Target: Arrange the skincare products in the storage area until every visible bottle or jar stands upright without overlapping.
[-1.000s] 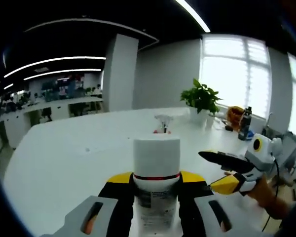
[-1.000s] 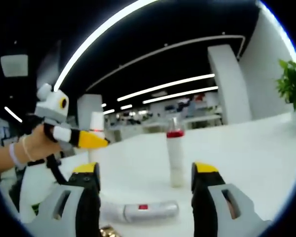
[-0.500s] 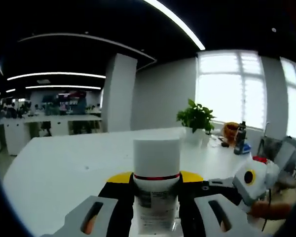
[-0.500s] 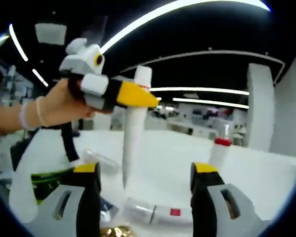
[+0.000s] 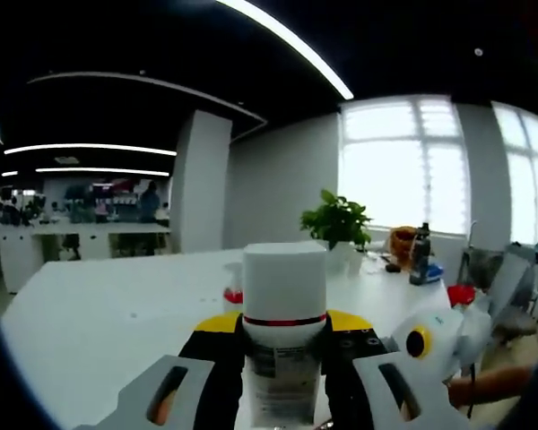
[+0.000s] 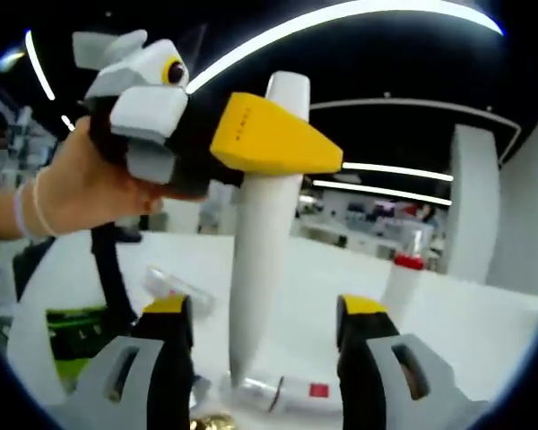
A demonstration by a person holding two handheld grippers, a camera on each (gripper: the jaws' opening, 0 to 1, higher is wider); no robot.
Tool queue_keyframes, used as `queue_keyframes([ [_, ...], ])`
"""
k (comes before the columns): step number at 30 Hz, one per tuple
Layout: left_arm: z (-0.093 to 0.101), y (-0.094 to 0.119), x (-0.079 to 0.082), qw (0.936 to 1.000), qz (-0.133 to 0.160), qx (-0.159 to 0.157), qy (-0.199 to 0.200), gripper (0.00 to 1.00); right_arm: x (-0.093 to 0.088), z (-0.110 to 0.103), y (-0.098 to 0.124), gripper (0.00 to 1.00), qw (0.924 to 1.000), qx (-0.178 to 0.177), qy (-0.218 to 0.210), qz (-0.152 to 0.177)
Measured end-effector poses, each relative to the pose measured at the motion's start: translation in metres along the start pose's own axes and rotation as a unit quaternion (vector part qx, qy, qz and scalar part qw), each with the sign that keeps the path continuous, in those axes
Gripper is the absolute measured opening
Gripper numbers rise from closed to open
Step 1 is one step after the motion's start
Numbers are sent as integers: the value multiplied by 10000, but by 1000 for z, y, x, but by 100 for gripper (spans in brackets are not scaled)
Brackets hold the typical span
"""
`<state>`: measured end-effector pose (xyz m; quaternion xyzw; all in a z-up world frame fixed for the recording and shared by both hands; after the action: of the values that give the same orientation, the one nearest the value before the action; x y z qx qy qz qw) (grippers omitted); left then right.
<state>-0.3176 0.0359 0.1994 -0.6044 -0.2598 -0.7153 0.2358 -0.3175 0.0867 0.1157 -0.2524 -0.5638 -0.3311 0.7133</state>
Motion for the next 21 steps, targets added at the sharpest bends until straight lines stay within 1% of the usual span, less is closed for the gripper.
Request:
queue_keyframes([
  [3,6,0,-1,10000,49,-25,-39,34,2,1,1,61,9999,-30,-76,78],
  [5,9,0,-1,9999,58,-32,-90,34,2,2,2,59,9999,-105,-26,48],
  [11,15,1,3,9997,134,-33,-197,34,6,5,6,42,9997,-156,-37,185],
  [12,16,1,3,9997,144,-47,-203,34,6,5,7,38,9997,-160,-11,197],
  [17,20,1,6,9993,234,-48,-304,34,8,9,8,28,9993,-251,-19,273],
  [19,20,1,8,9991,283,-48,-326,34,9,13,7,21,9991,-304,13,287],
  [20,21,1,8,9990,306,-54,-327,34,9,13,7,15,9990,-324,39,290],
  [21,21,2,9,9989,327,-70,-319,34,9,16,8,14,9987,-419,100,279],
])
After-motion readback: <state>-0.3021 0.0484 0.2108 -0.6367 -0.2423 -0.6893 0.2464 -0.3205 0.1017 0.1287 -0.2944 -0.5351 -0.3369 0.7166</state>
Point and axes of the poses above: the point that each gripper's makers call its tool centre point, and the gripper's own axes: y roughly backward along the fingers, z roughly to its right, x roughly out of its top, the point moved 5 cm from there along y, roughly backward along the fingers, and after that the axes turned 2 degrees about -x, right-handed, at the moved point
